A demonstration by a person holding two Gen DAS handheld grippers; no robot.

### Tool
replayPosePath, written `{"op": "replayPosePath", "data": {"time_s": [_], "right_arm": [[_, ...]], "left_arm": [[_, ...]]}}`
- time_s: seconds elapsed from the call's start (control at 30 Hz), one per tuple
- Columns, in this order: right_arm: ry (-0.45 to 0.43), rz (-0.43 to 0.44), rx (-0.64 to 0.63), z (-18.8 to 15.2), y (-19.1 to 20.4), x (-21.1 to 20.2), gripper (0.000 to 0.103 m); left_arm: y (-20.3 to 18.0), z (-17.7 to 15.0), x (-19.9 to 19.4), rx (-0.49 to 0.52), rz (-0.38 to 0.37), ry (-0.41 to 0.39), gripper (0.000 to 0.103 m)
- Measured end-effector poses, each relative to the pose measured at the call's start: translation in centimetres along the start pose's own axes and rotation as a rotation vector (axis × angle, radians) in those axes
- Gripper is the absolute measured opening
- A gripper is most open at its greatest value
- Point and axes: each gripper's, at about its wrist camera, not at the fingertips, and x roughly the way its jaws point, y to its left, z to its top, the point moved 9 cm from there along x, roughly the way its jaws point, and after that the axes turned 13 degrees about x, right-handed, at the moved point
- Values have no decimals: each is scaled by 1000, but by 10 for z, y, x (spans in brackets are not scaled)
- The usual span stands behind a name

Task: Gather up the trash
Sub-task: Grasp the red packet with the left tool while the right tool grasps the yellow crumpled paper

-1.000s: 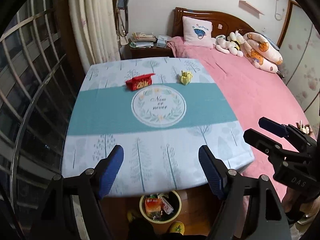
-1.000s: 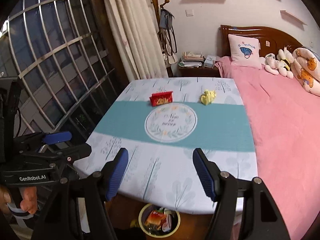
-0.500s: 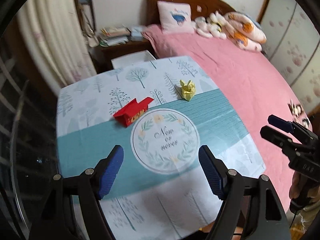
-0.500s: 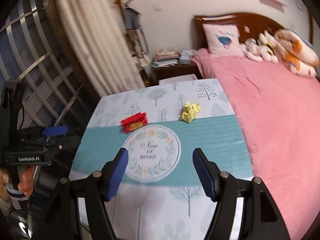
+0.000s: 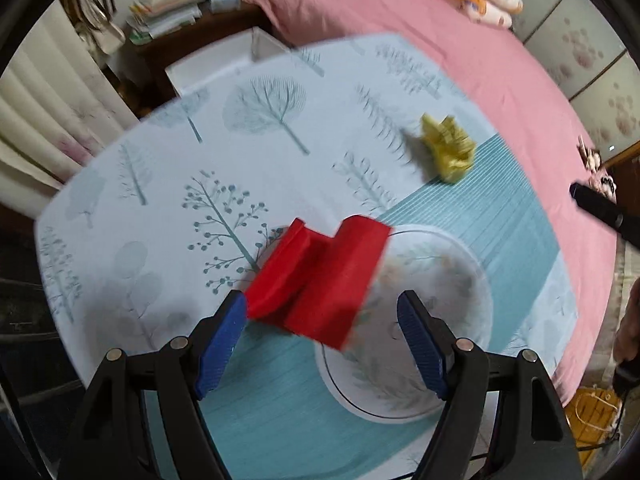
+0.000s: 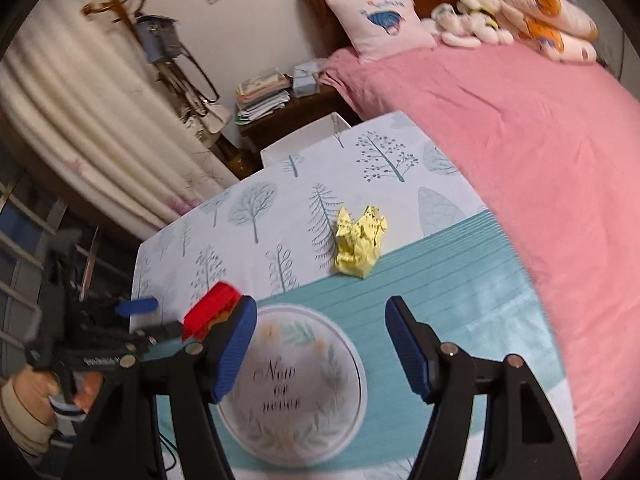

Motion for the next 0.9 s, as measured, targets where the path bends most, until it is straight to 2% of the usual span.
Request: {"op": "replayPosePath", "data": {"time_s": [0.2, 0.33, 0.53, 0.57, 0.6, 0.63, 0.67, 0.73, 0.87, 0.9], "right_arm": [[40, -44, 50, 22, -12, 51, 67], [71, -56, 86, 33, -19, 83, 67], [101, -91, 72, 43, -19, 111, 67], [106, -92, 70, 43, -19, 114, 67], [115, -96, 69, 43, -19, 118, 67], [124, -101, 69, 42, -20, 122, 63], [137, -103, 67, 41, -21, 126, 51], [152, -99, 63, 38, -21, 131, 43], [140, -74, 53, 33, -20, 130, 36], [138, -72, 48, 32, -20, 129, 35]], "left_arm": [[10, 4, 44, 22, -52, 71, 76], [14, 11, 61, 45, -70, 89, 76], [16, 14, 73, 43, -102, 89, 75], [18, 12, 73, 38, -102, 87, 70], [19, 11, 75, 33, -105, 90, 60], [19, 10, 77, 26, -112, 95, 54], [23, 7, 78, 9, -114, 101, 43], [24, 5, 78, -22, -125, 85, 38], [24, 0, 76, -76, -132, 49, 26], [23, -1, 75, -88, -130, 39, 20]]}}
